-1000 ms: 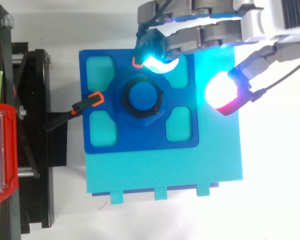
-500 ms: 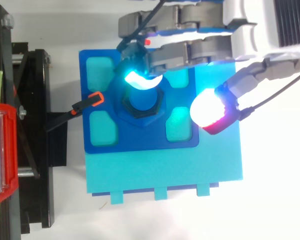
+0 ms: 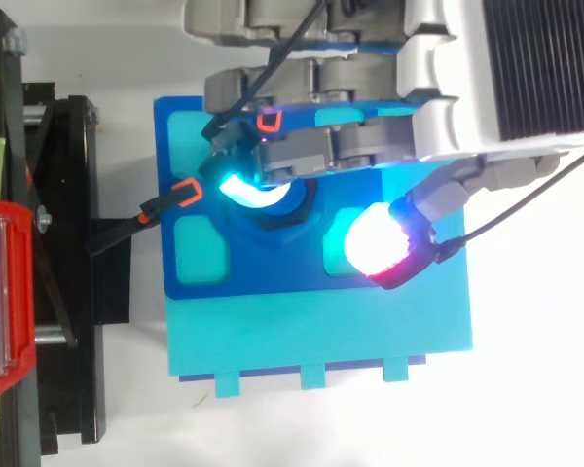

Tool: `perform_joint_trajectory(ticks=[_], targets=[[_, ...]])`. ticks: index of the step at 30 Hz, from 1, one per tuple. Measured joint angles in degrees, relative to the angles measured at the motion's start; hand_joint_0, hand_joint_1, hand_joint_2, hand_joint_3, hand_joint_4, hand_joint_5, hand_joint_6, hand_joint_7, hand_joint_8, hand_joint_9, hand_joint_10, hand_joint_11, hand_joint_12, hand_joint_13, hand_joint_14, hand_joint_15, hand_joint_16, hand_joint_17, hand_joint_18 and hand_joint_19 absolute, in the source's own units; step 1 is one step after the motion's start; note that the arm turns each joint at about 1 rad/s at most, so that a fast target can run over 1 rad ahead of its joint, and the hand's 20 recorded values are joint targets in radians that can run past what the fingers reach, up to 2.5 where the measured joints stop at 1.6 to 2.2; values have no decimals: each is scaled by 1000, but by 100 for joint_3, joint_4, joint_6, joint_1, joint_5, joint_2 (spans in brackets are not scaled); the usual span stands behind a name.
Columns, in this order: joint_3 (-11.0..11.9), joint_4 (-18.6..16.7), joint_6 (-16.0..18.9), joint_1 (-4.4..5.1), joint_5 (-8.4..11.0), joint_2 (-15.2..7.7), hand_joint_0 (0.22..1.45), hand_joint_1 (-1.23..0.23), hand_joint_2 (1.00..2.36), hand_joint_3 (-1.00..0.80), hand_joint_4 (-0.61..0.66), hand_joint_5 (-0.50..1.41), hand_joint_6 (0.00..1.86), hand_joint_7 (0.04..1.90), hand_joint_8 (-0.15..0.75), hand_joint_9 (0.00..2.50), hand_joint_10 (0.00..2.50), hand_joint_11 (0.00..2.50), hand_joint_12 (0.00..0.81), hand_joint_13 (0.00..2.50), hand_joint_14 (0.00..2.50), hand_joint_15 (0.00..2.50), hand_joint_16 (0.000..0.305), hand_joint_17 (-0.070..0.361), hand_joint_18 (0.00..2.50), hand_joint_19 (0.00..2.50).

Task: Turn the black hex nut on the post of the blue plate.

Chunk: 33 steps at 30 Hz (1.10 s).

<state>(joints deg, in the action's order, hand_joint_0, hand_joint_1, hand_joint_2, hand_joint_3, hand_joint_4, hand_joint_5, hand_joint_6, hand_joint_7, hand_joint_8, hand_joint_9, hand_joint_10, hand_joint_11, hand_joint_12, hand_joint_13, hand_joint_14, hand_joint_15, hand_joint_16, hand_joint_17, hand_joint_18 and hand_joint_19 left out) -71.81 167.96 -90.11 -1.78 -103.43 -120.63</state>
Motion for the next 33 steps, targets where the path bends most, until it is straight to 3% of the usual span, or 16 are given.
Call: perform_joint_trajectory(ticks=[5, 20, 33], targets=[[-21, -133, 8, 37, 29, -53, 428, -713, 1000, -500, 167, -279, 500, 853, 50, 21, 772, 259, 219, 51, 1, 78, 35, 79, 157, 229], [-28, -297, 108, 20, 32, -257, 460, -767, 1000, -500, 89, -300, 501, 815, 31, 39, 317, 341, 204, 45, 0, 54, 32, 71, 145, 200], [-30, -499, 179, 5, 13, -402, 461, -748, 1000, -500, 96, -299, 501, 831, 24, 23, 337, 333, 206, 37, 0, 49, 32, 71, 138, 212]])
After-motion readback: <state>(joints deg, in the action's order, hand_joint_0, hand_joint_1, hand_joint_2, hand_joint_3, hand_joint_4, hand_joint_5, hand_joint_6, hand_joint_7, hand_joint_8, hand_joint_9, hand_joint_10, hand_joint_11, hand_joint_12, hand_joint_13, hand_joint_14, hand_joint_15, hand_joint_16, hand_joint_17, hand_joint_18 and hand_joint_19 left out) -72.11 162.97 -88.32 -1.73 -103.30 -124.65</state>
